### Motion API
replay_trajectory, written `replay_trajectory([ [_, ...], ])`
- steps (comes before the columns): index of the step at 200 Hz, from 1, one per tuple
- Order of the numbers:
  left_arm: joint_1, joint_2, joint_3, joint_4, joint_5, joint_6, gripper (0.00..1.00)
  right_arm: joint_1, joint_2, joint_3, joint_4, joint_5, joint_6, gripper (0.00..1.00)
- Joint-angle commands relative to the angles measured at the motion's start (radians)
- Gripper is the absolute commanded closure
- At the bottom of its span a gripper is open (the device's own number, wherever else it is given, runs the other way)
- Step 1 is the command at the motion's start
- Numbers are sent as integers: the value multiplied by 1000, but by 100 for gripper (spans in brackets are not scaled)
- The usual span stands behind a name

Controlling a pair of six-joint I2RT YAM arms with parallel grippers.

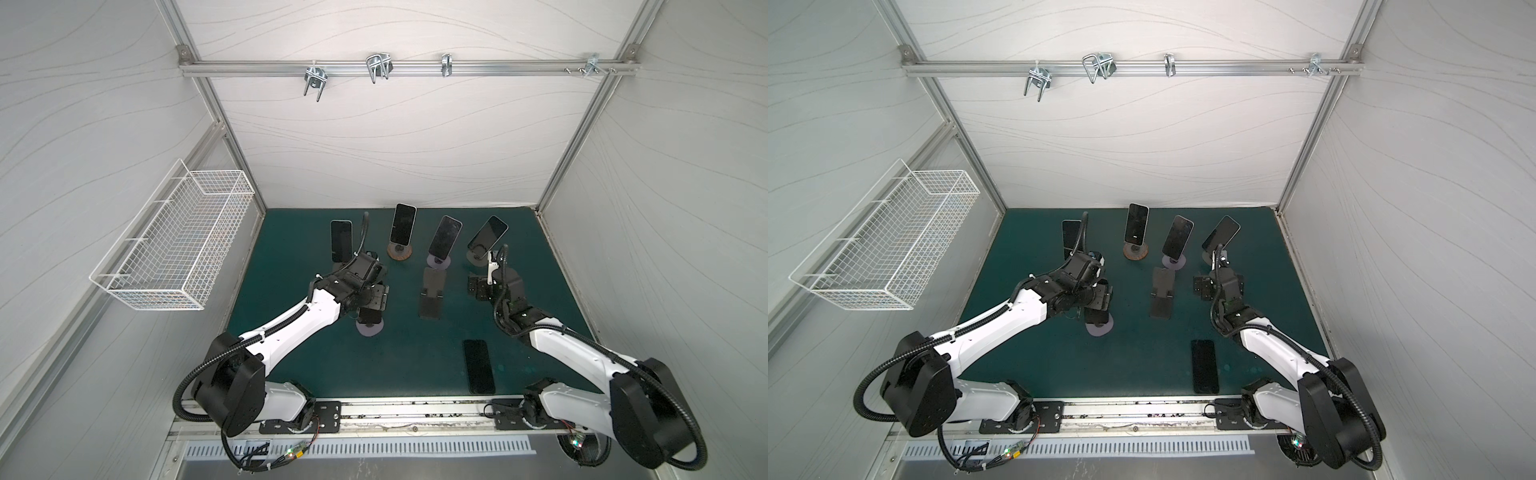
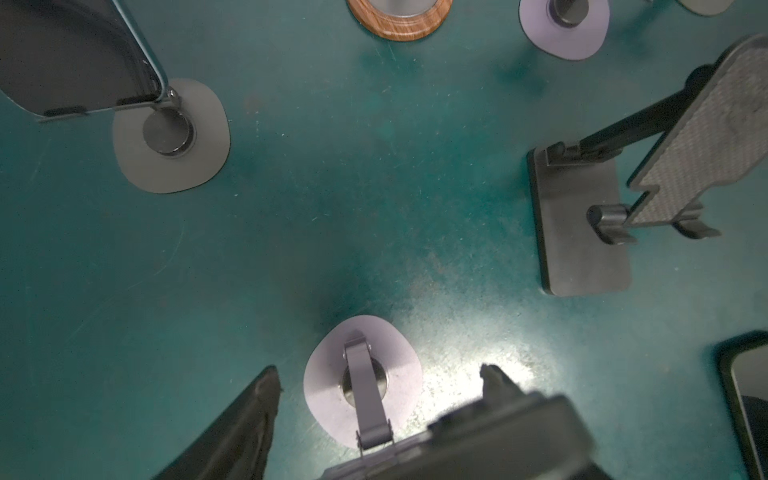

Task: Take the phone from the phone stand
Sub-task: 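Close the left gripper on the phone and adjust its hold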

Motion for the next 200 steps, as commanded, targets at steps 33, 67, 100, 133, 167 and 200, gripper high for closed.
replay_trajectory([
  [33,4,-11,6,11,-33,-21,11,7,-13,11,4,11,5,1],
  [67,4,-30,42,-52,-77,-17,0,6,-9,13,2,4,2,1],
  [100,2,-34,108,-130,-102,-66,0,6,-9,13,3,5,0,1],
  [133,-18,-22,149,-176,-165,-136,0,6,-23,3,11,8,2,1],
  [167,-39,9,178,-213,-157,-191,0,6,-19,3,8,8,2,1],
  [200,-45,42,184,-224,-161,-212,0,6,-20,4,7,8,4,1],
])
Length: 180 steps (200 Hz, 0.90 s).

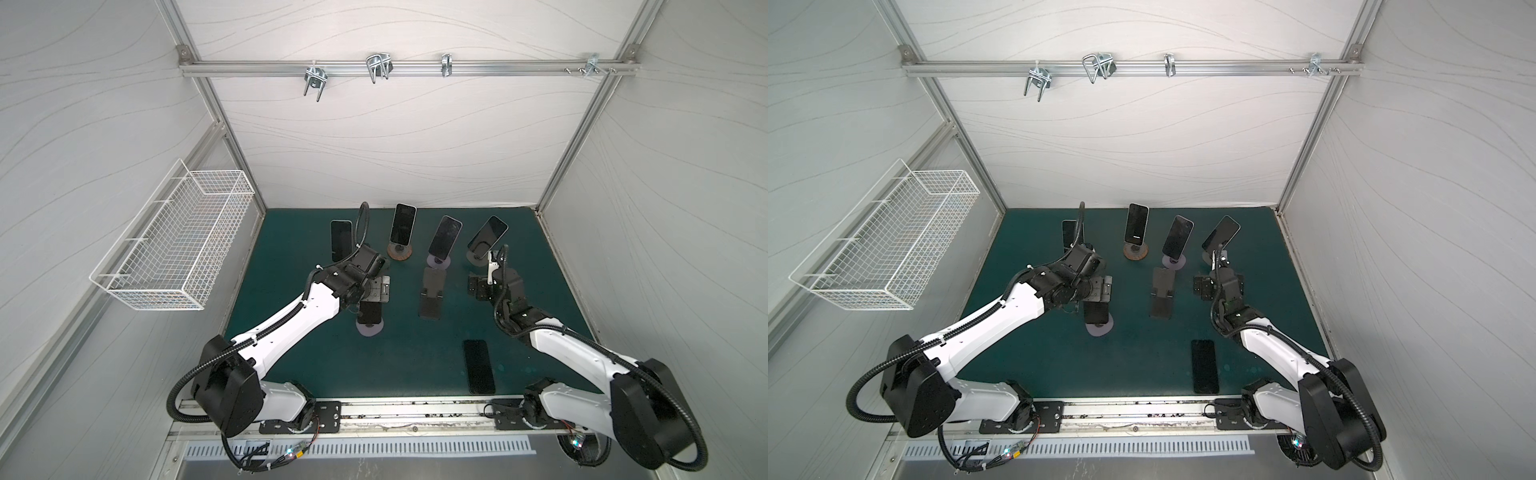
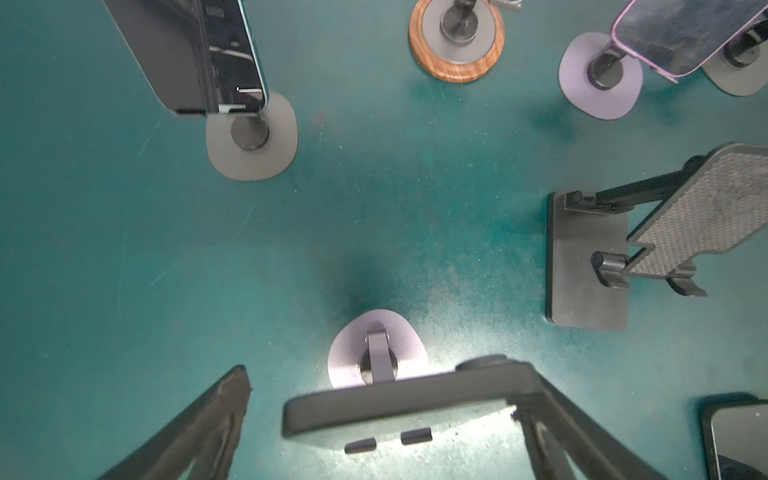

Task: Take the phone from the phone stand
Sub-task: 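Close the left gripper on the phone and adjust its hold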

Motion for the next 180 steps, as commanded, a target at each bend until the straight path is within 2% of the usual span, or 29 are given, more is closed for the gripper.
replay_trajectory([
  [1,-7,34,45,-30,-28,-55,0,7,-17,5,7,9,3,1],
  [70,-23,42,16,-17,-31,-118,7,5,-20,2,10,12,5,1],
  [120,-30,77,16,6,-27,-88,11,5,-21,1,10,6,4,1],
  [143,-32,77,9,11,-40,-95,17,6,-11,9,7,-1,-3,1],
  [180,-40,98,33,-13,-71,-107,17,6,-17,4,10,1,1,1],
])
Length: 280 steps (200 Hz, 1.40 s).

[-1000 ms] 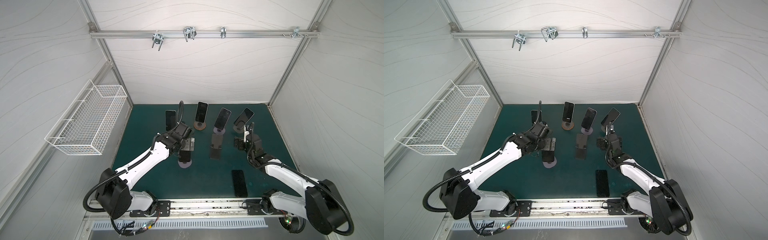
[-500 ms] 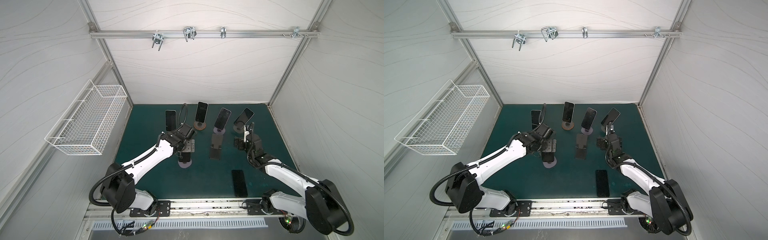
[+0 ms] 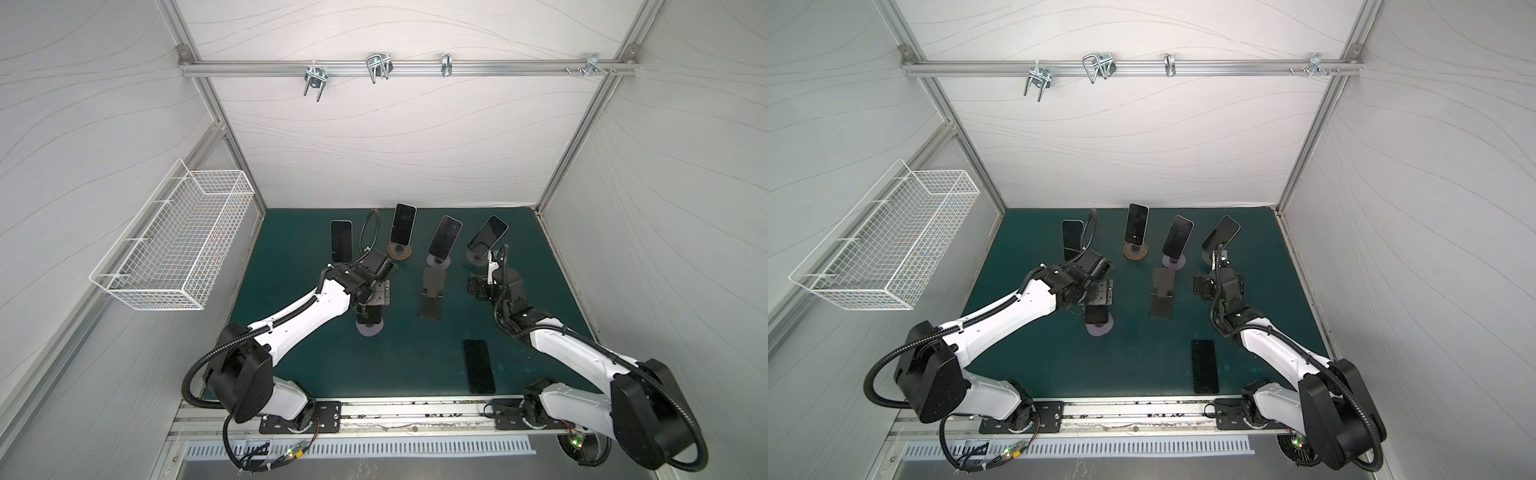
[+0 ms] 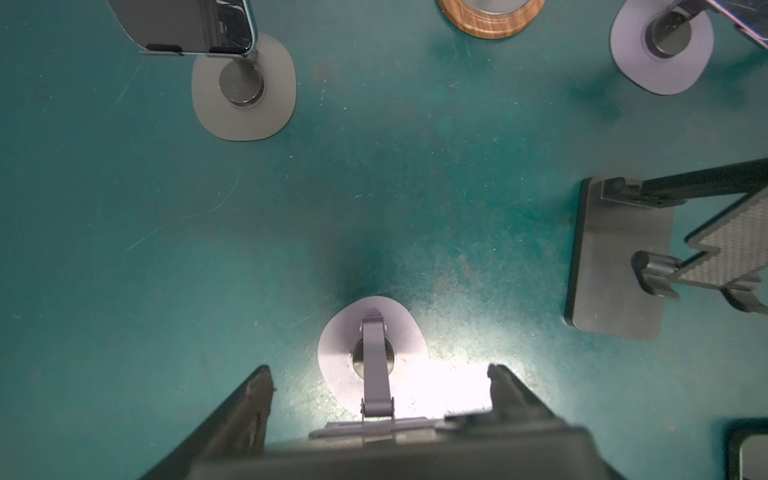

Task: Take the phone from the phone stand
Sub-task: 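Close the left gripper on the phone and adjust its hold, then lift the phone off the lavender stand and pull it toward the robot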

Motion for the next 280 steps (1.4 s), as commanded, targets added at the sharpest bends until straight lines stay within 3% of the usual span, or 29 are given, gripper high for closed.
replay_trajectory([
  [1,-11,19,26,5,-45,-22,17,6,-14,3,9,2,1,1],
  [67,-32,36,20,7,-68,-20,31,5,7,22,-3,-3,-3,1],
  [185,-32,-42,104,-102,-107,1,35,7,36,47,-23,-1,-2,1],
  [280,-32,-33,285,-306,19,-86,37,7,43,54,-27,-4,-4,1],
])
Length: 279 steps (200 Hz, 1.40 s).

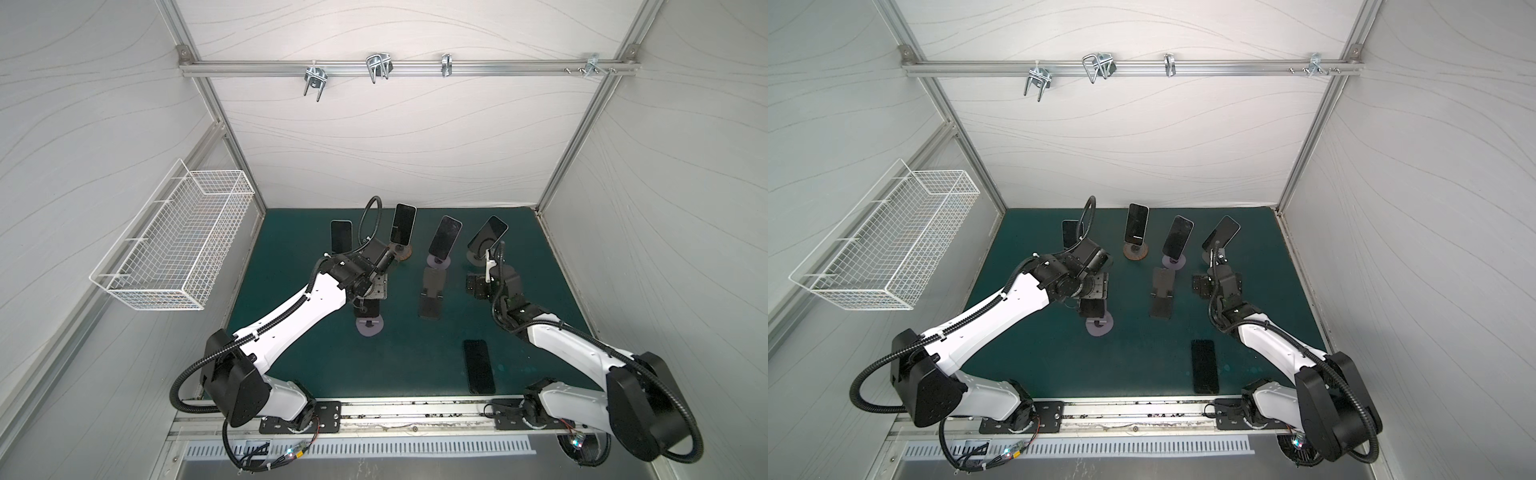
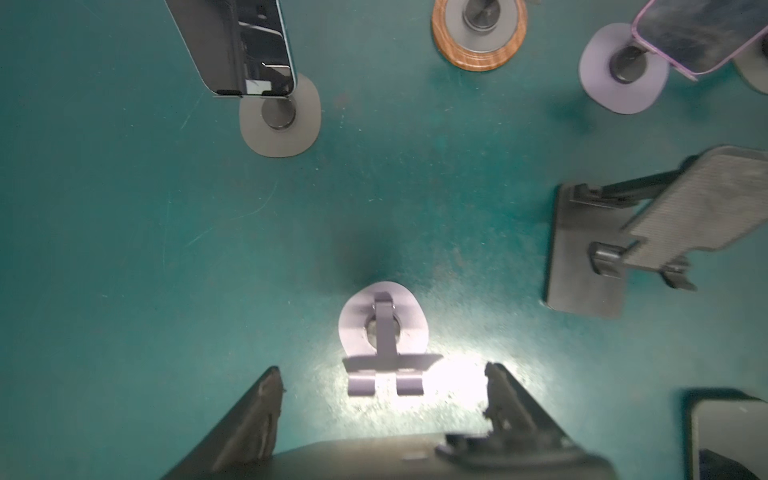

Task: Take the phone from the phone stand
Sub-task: 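Lift the phone off the lavender stand and pull it toward the robot, then lower the phone with the left gripper onto the mat near the robot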

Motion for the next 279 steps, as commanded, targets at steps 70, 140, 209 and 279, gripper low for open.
replay_trajectory([
  [70,-93,154,189,-143,219,-207,44,8,-7,11,0,18,1,1],
  [140,-203,290,221,-118,279,-263,46,8,-26,-4,11,25,4,1],
  [209,-309,448,256,-121,339,-315,47,2,-65,-36,36,4,1,1],
  [279,-341,547,254,-78,439,-370,46,-30,-116,-73,47,5,36,1],
])
